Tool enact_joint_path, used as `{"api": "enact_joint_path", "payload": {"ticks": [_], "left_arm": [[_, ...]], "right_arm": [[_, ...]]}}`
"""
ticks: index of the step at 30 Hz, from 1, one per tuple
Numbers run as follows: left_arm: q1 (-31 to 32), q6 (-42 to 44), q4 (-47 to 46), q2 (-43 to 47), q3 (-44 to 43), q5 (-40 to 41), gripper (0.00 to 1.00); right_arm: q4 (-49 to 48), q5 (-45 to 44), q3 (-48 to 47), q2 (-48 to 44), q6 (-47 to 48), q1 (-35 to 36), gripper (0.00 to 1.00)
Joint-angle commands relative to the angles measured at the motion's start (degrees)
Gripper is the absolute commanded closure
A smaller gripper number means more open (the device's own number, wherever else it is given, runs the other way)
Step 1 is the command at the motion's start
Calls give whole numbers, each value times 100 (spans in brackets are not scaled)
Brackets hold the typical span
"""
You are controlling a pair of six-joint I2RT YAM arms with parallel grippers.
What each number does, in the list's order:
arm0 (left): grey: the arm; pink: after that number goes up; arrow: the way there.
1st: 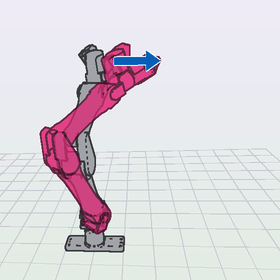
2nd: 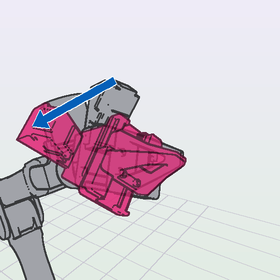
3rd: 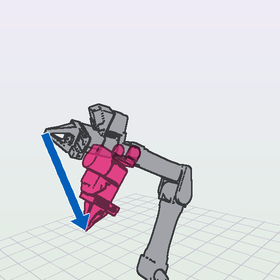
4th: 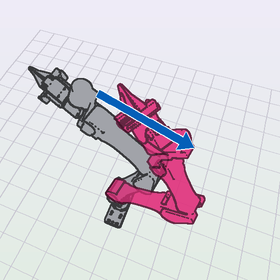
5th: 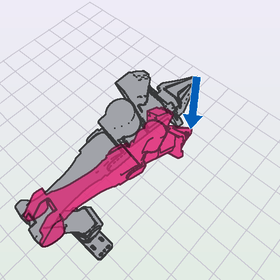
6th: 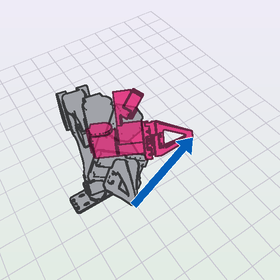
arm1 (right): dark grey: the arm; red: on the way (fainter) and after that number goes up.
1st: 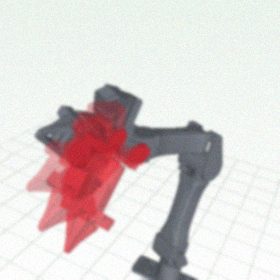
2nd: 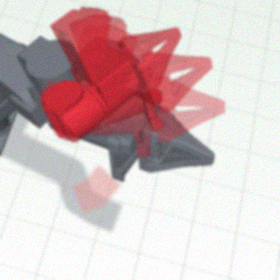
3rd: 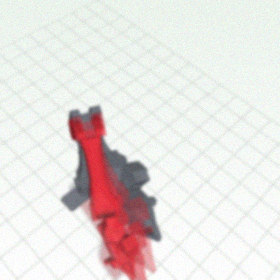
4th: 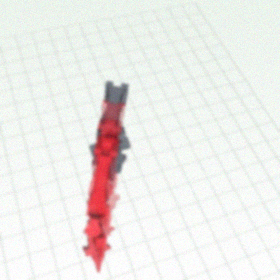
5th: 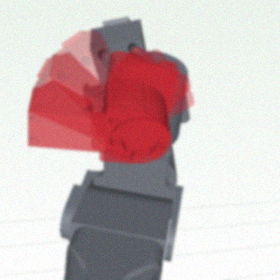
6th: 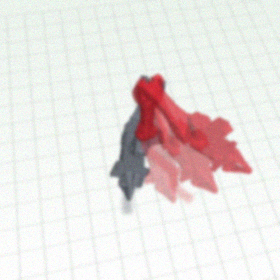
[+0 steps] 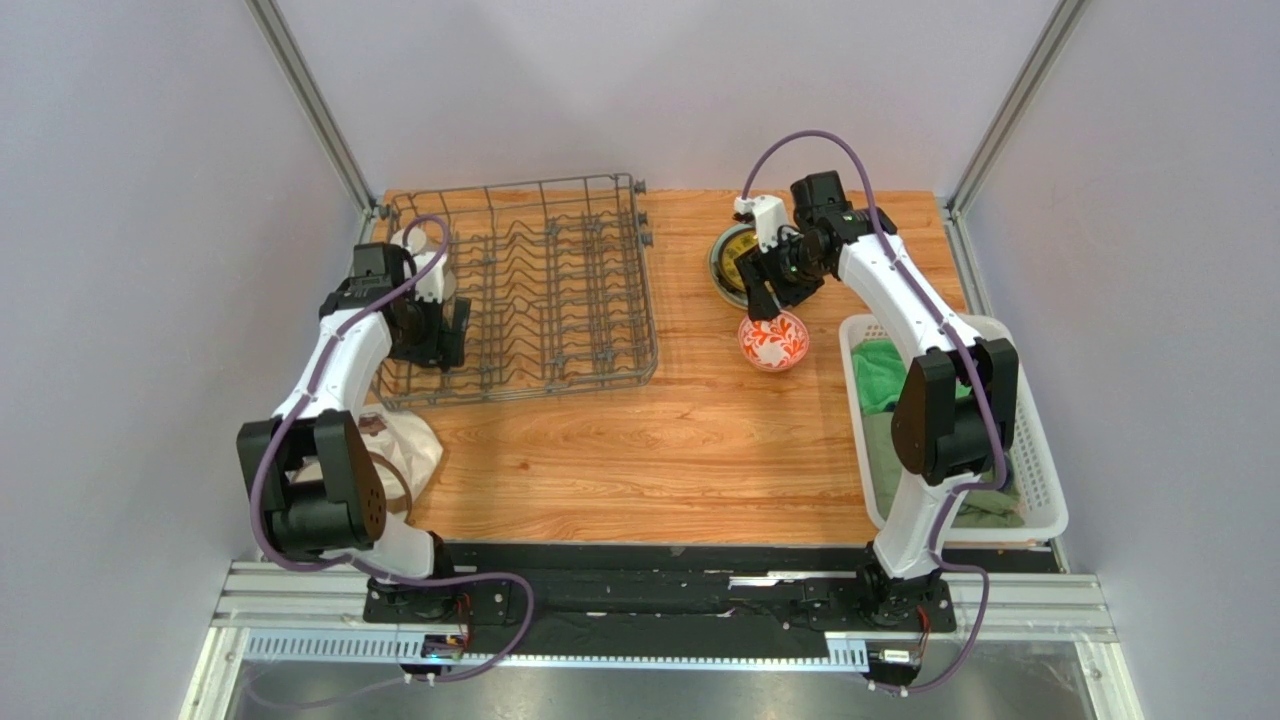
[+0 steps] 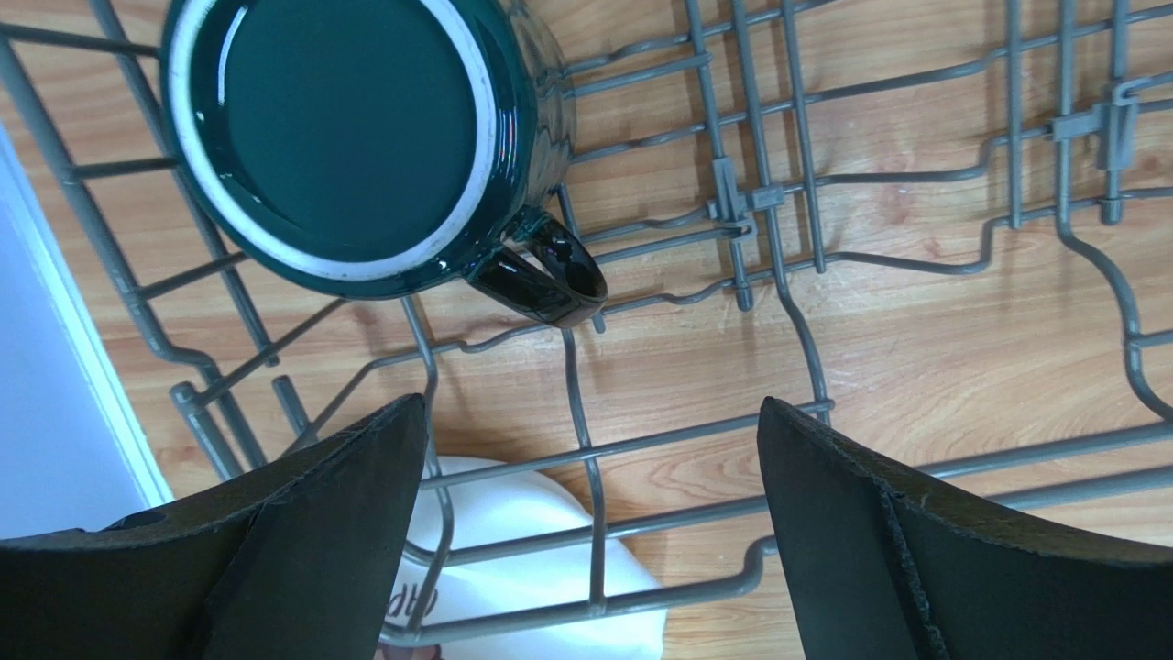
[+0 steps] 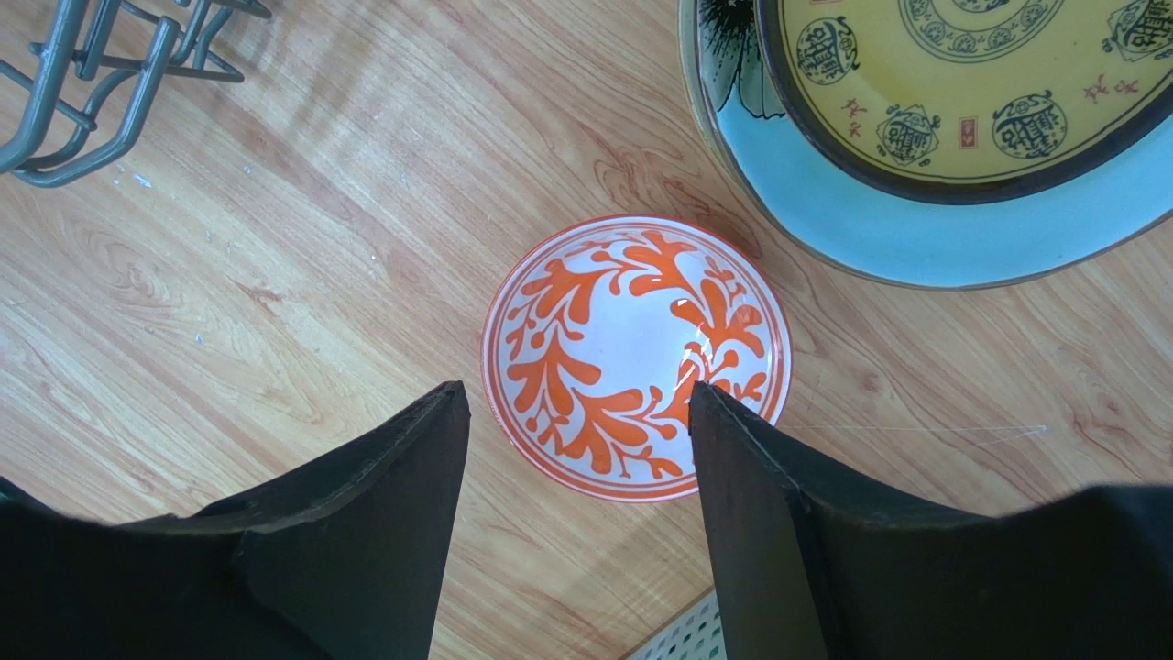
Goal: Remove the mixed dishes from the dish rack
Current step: Pick up the cup from the dish rack.
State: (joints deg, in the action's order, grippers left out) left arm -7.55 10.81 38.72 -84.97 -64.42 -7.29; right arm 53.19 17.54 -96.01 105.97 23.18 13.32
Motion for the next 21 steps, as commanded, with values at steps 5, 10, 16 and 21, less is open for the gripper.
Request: {"api": "enact_joint_path", "payload": {"ticks": [5, 10, 16, 21], "left_arm": [[-18, -368, -277, -626, -158, 403, 5], [-18, -457, -497, -854, -176, 553, 6], [-27, -606, -760, -846, -185, 720, 5], [-36, -703, -953, -872, -106, 887, 5]], "right_arm": [[-292, 197, 170, -349, -103, 92, 37], [-283, 241, 205, -349, -86, 92, 37], [-274, 294, 267, -279, -59, 109, 38], [-274, 311, 284, -226, -41, 100, 38]]}}
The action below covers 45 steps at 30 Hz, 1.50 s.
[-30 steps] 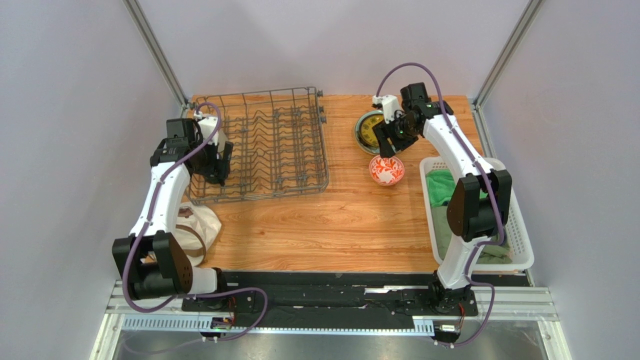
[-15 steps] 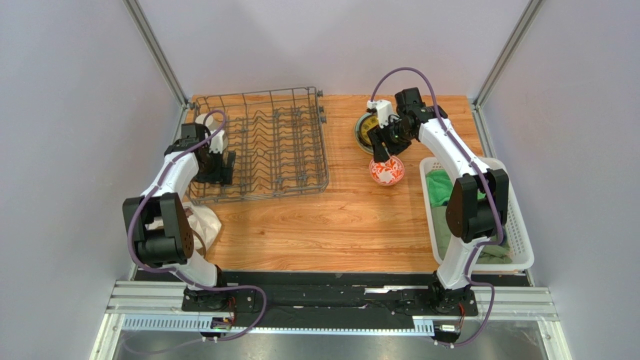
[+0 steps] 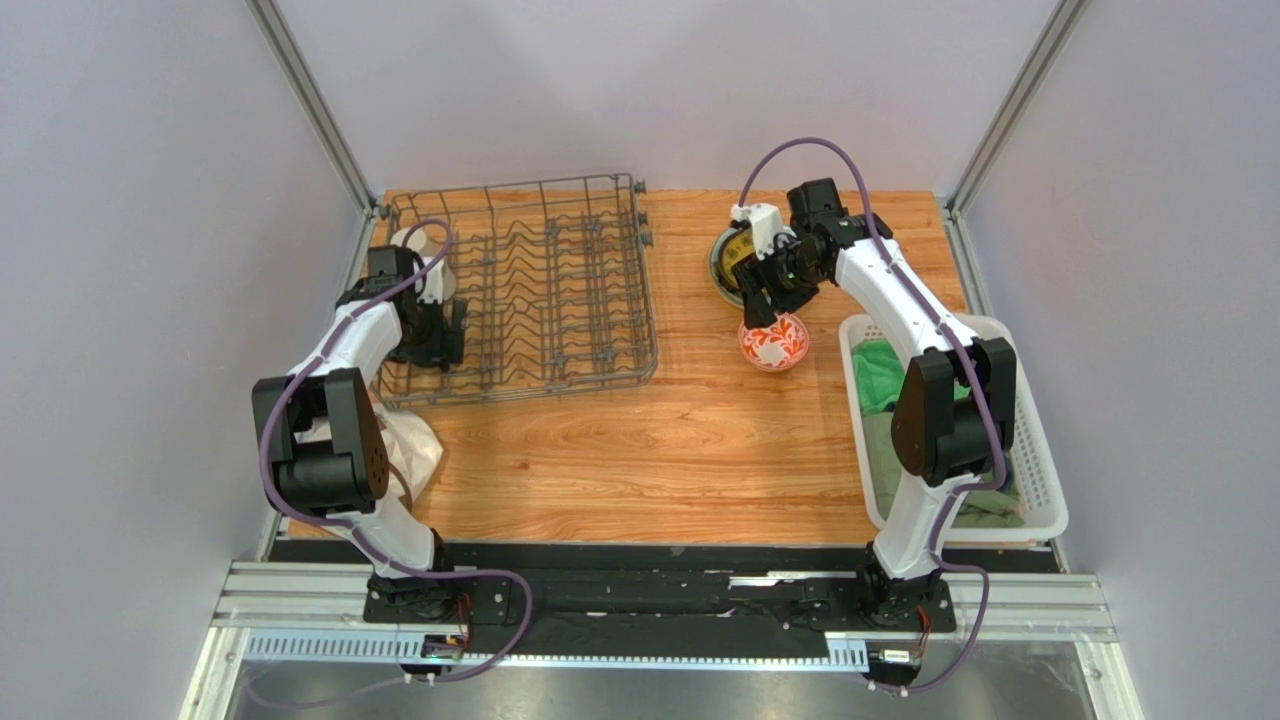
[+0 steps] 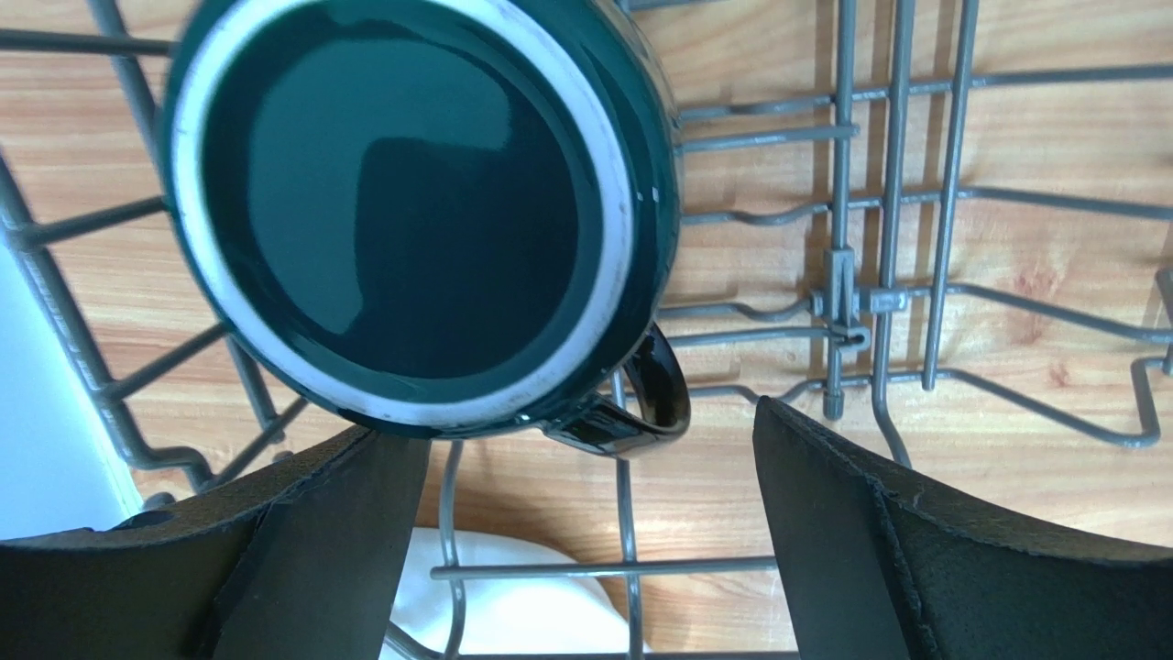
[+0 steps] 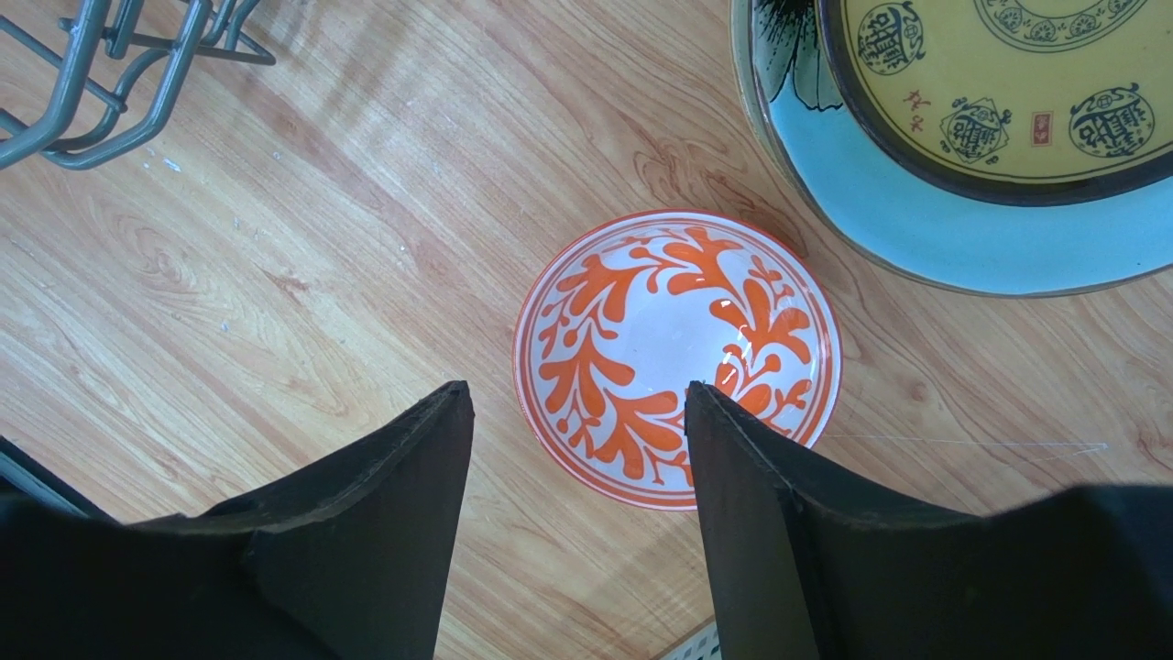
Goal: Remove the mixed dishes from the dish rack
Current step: Pick up the cup from the dish rack.
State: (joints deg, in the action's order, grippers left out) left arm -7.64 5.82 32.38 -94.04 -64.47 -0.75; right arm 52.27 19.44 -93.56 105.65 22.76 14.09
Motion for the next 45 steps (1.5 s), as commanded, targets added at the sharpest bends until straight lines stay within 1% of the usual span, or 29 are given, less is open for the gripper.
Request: {"api": "enact_joint_path", "payload": {"ticks": [1, 6, 10, 13, 14, 19, 21, 25, 27, 28, 29, 32, 38, 41, 43, 45], "left_arm": [[-27, -213, -364, 44, -84, 277, 5], [-27, -231, -680, 87, 65, 471, 6], [-27, -231, -681, 0, 4, 462, 10], [-36, -222, -637, -97, -22, 374, 18], [-27, -231, -610, -132, -22, 348, 23], [-62, -126, -505, -194, -22, 207, 36], [-97, -99, -496, -185, 4, 181, 38], [-124, -64, -461, -132, 4, 146, 39], [-124, -55, -434, -123, -4, 111, 41], [-124, -29, -408, -115, -22, 111, 44], [-132, -37, -391, -123, -31, 119, 49], [-133, 6, -390, -97, -4, -21, 57], [-133, 120, -540, -44, 136, -30, 61], [-133, 235, -610, -62, 171, -12, 66], [-133, 252, -663, -53, 224, -39, 67], [-133, 270, -689, -44, 268, -109, 73]], "right_arm": [[-191, 130, 39, -185, -9, 33, 39], [-191, 174, 66, -115, -9, 24, 39], [-173, 165, 101, -88, -9, 24, 39], [-165, 148, 127, -105, 0, 33, 39], [-165, 148, 136, -114, 0, 33, 39], [-165, 156, 162, -106, 17, 33, 39], [-165, 165, 171, -71, 26, 24, 39], [-165, 174, 198, -18, 26, 24, 40], [-165, 174, 215, -9, 35, 33, 40], [-165, 174, 215, 0, 35, 33, 40], [-165, 183, 215, 0, 35, 24, 40], [-156, 183, 224, -18, 35, 33, 40], [-156, 227, 224, 17, 26, 33, 40], [-130, 236, 242, 9, 26, 33, 41], [-138, 236, 259, 0, 26, 24, 41], [-138, 244, 268, 0, 35, 33, 41]]}}
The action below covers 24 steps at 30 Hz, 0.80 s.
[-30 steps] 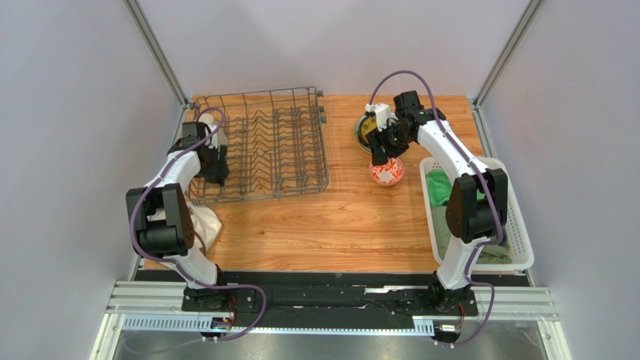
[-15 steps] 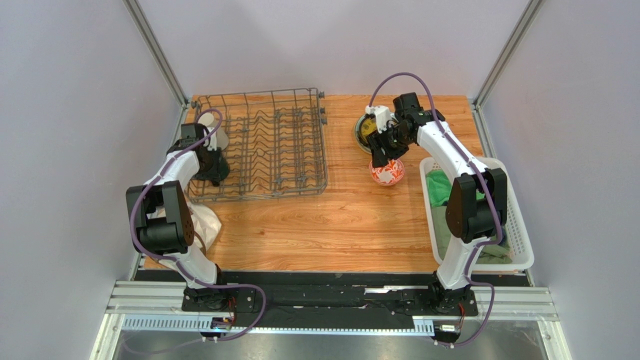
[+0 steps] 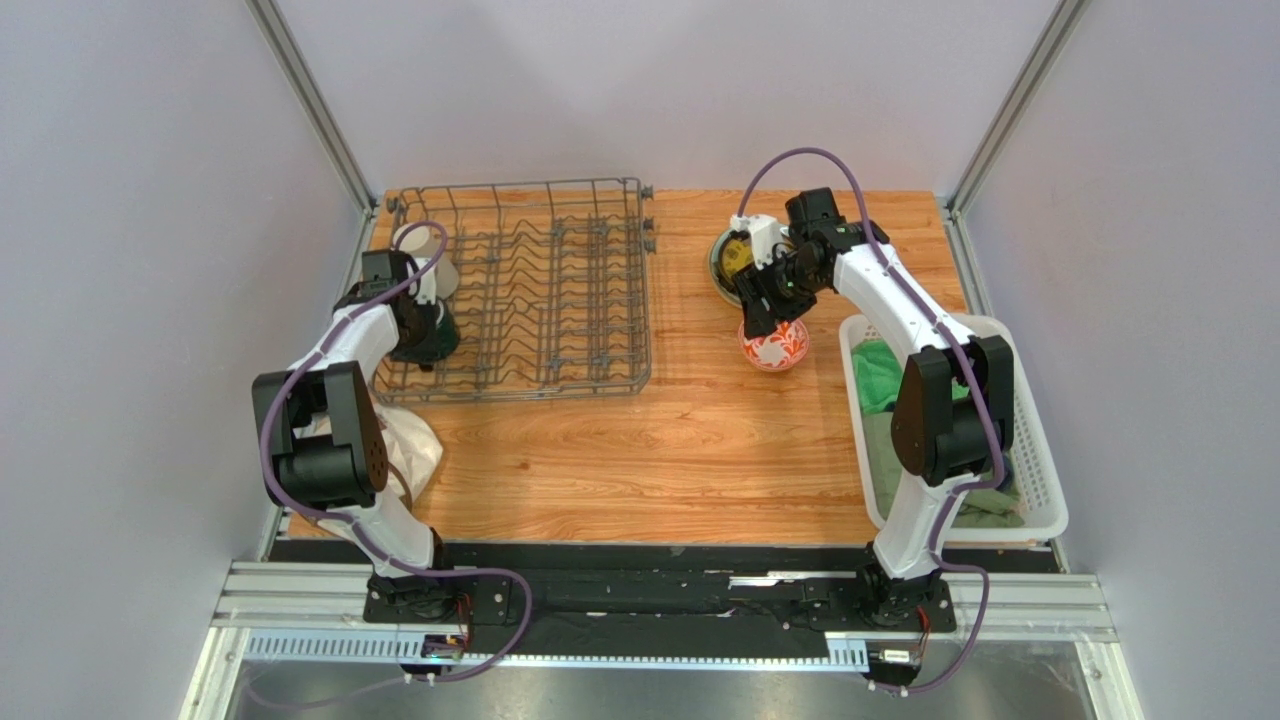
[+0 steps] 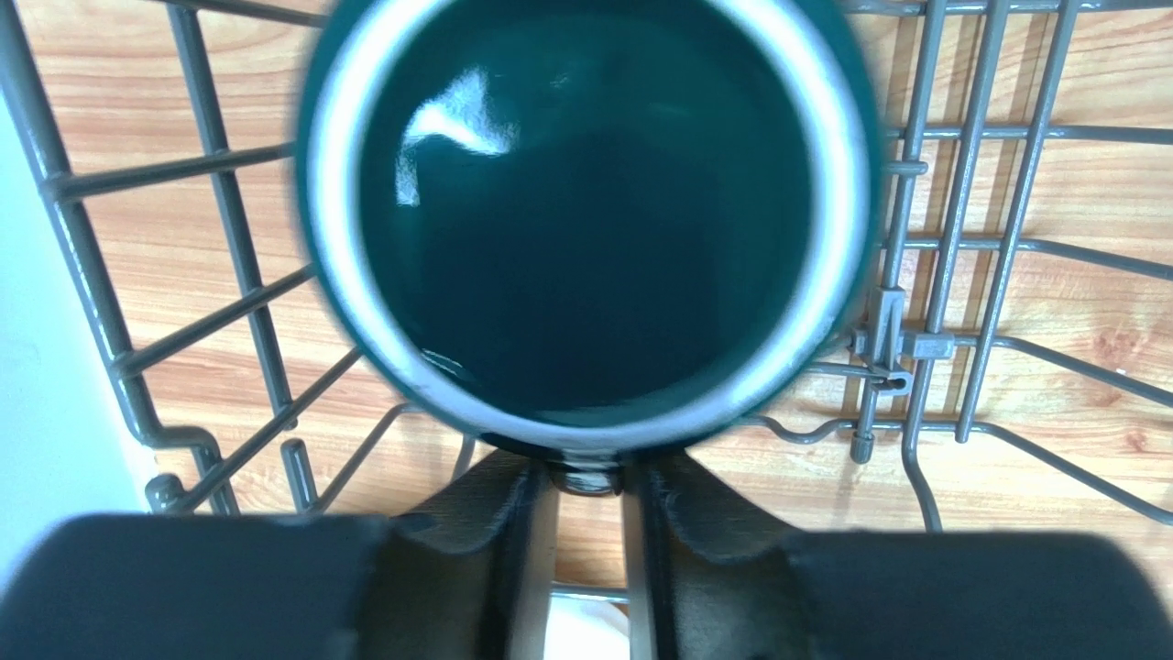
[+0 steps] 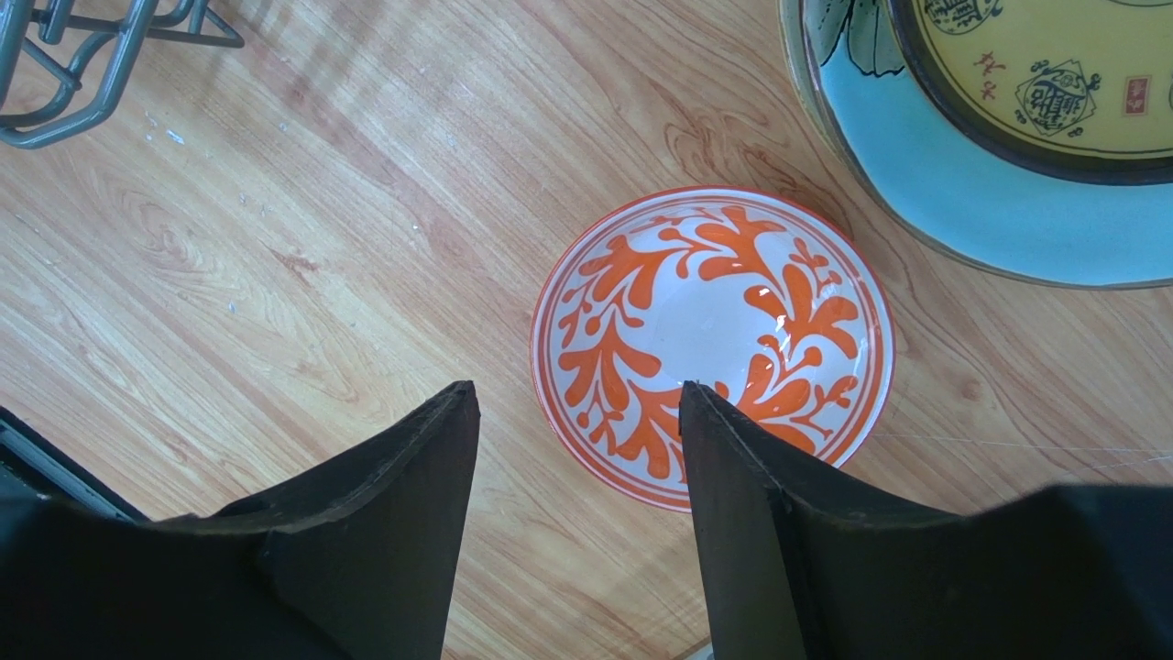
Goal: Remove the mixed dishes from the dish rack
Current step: Pick up the cup from the dish rack.
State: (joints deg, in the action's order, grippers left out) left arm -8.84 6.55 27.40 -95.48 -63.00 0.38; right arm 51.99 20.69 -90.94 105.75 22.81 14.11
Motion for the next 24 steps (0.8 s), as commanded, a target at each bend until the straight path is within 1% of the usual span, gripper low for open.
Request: {"api": "enact_joint_path", "payload": {"ticks": [1, 4, 5, 7, 8, 14, 24], "left_arm": [[-12, 198, -200, 100, 130, -240, 75], [-12, 215, -217, 135, 174, -319, 80], [-12, 216, -200, 144, 183, -363, 86], [-12, 250, -182, 188, 183, -398, 93], [-12, 259, -191, 205, 200, -399, 99], [-21, 277, -103, 416, 139, -548, 100], [-39, 189, 336, 1189, -239, -1312, 100]], "right_arm": [[-101, 111, 6, -11, 13, 22, 41], [-101, 111, 14, 6, 22, 22, 41], [-101, 111, 14, 15, 22, 30, 41], [-110, 102, 14, 24, 13, 31, 41], [-110, 102, 14, 33, 13, 22, 41], [-83, 93, -3, 59, 13, 30, 41], [-13, 120, -73, 86, -4, 31, 42]]}}
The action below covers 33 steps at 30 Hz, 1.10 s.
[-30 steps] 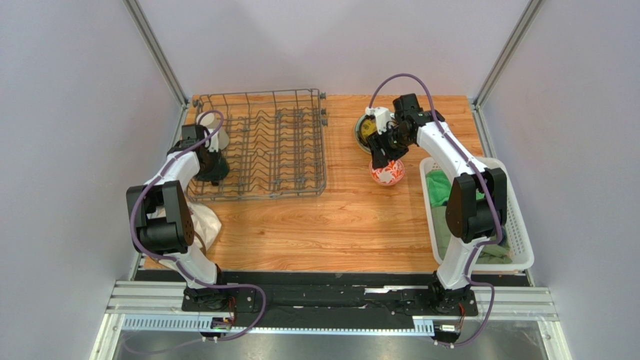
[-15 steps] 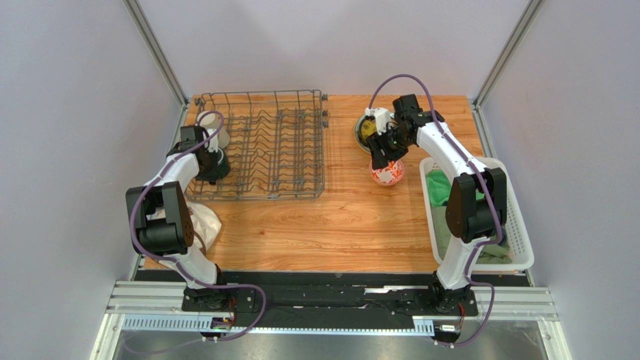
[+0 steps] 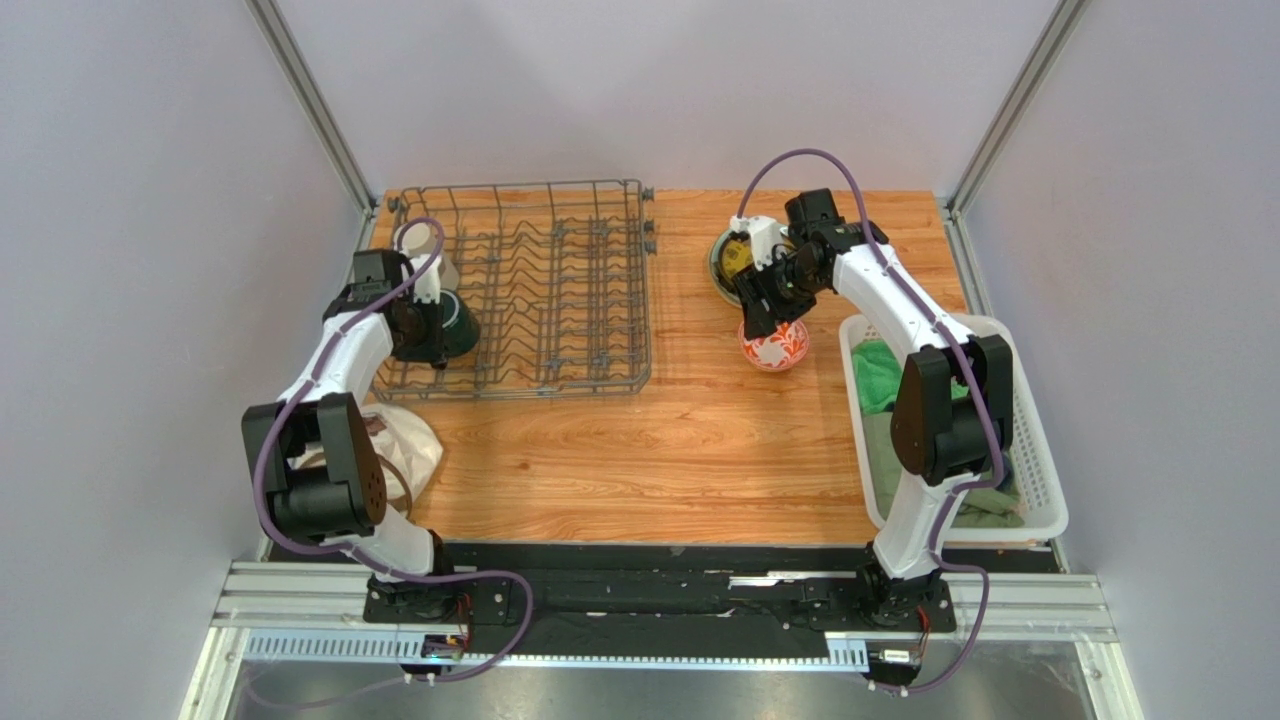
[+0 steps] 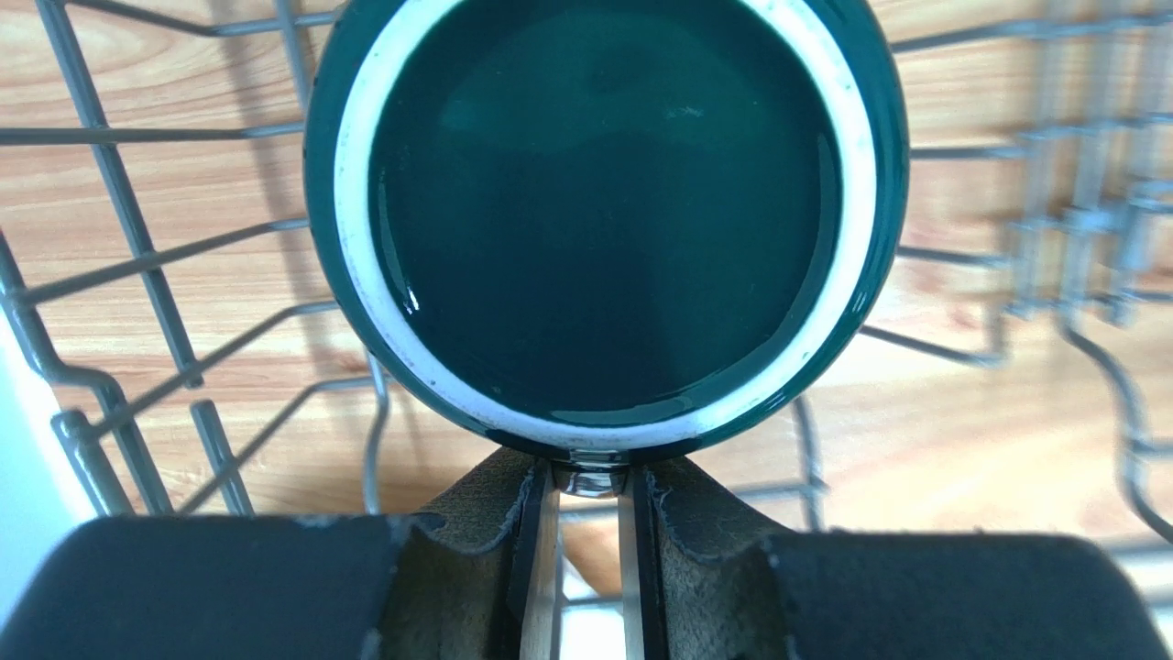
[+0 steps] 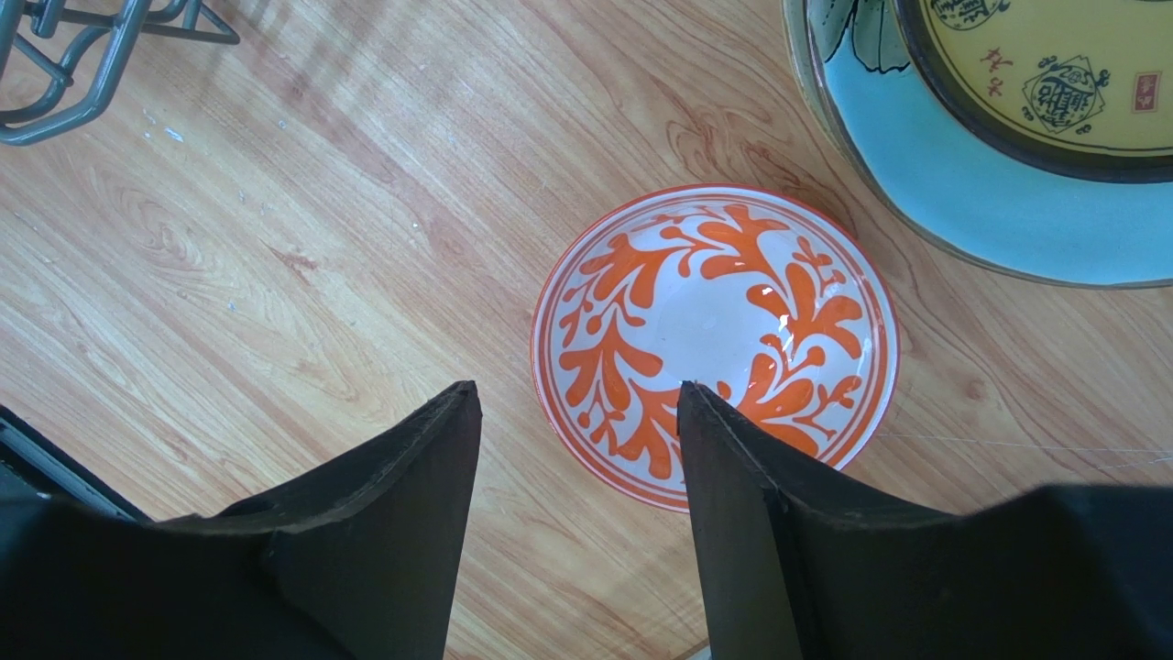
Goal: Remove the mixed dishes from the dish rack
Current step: Pick up the cup from the dish rack.
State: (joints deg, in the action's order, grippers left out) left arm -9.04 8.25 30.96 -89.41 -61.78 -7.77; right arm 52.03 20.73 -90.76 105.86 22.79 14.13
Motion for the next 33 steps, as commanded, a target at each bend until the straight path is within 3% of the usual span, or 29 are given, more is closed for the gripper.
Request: {"api": "enact_joint_path", "payload": {"ticks": [1, 9, 14, 23, 28, 33], "left_arm": [[-19, 10, 24, 634, -387, -576, 100], [-63, -87, 348, 1030, -756, -1269, 100], [-81, -175, 516, 1197, -1028, -2833, 100], [-89, -525, 728, 1145, -1275, -5250, 100], [-81, -728, 376, 1110, -1161, -6313, 100], [-72, -1211, -115, 1057, -1099, -7184, 100]], "right_arm": [[-9, 124, -117, 66, -20, 37, 42], [167, 325, -389, 49, -81, 90, 43], [54, 1291, -592, -224, -379, 107, 43], [-1343, 3199, -566, -681, -1916, 107, 35], [-3030, 4175, -83, -760, -3339, 116, 32], [-3322, 4413, -178, -725, -3386, 195, 27]]}}
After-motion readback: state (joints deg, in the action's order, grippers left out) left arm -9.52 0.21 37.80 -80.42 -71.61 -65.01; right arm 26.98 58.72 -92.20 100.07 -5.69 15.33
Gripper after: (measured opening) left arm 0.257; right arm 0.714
